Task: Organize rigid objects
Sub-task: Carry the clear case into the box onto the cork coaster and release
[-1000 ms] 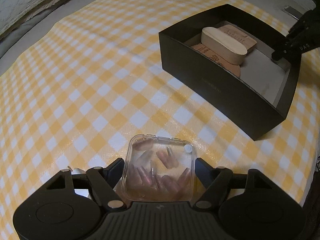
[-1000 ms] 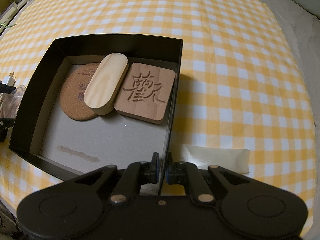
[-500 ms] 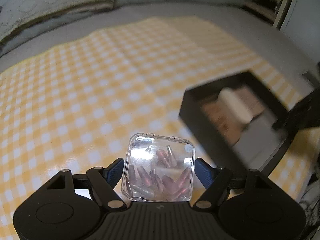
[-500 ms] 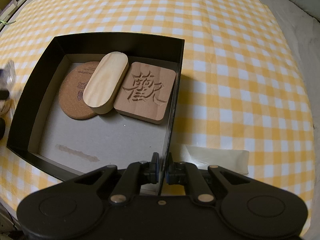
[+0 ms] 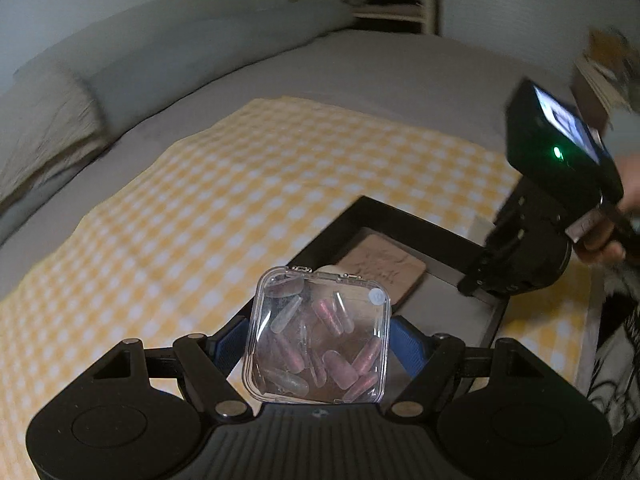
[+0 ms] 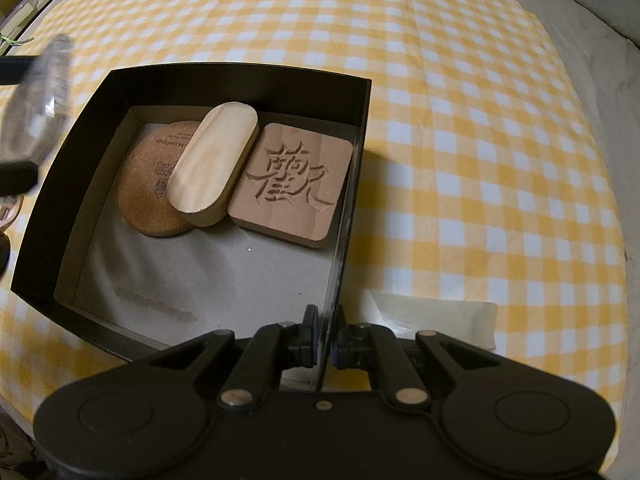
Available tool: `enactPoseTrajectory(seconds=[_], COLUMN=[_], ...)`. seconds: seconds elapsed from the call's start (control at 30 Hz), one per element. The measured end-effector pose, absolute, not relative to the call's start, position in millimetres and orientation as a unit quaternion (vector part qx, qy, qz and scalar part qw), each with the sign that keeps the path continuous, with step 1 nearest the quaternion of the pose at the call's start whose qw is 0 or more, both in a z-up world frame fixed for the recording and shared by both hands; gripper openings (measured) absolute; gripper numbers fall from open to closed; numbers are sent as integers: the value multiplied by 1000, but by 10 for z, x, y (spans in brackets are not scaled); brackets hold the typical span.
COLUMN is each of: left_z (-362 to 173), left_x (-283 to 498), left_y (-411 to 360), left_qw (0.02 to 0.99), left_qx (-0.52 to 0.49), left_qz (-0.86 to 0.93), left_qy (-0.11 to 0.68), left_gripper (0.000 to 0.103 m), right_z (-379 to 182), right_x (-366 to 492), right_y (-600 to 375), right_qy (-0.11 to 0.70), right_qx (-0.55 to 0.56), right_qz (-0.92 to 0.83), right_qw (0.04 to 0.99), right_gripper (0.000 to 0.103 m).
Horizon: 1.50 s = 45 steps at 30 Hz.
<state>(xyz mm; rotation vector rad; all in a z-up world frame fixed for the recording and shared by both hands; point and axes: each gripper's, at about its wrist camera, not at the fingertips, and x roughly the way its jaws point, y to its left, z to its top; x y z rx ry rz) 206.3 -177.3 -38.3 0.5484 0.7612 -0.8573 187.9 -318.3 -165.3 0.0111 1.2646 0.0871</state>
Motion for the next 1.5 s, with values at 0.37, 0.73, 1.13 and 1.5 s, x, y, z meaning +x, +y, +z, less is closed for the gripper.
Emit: enactPoseTrajectory(seconds=[0.37,0.73,1.13,1.5], left_z=[-833,-1109,-1092,-816], left_x=[2063,2176,2146,2083], left_y=[-2142,-2242,-2228,-2044], left_qw=[723,675,680,725], left_qx=[427,500,485,412], left_qz=[-426,-420,-425,-418], left_qy=[338,343,350,359], left_gripper=[77,78,90,98], right_z=[-1665,-1629,-1643,-1640], right_x=[1932,1904,1907,1905], right_y=[-3161,-3116,-3095,-3082], right_qy=[591,591,590,591], right_qx=[4,0,-2,-4], right_qz=[43,45,45,43], right_qw=[805,806,806,806], right_gripper=[7,7,7,7])
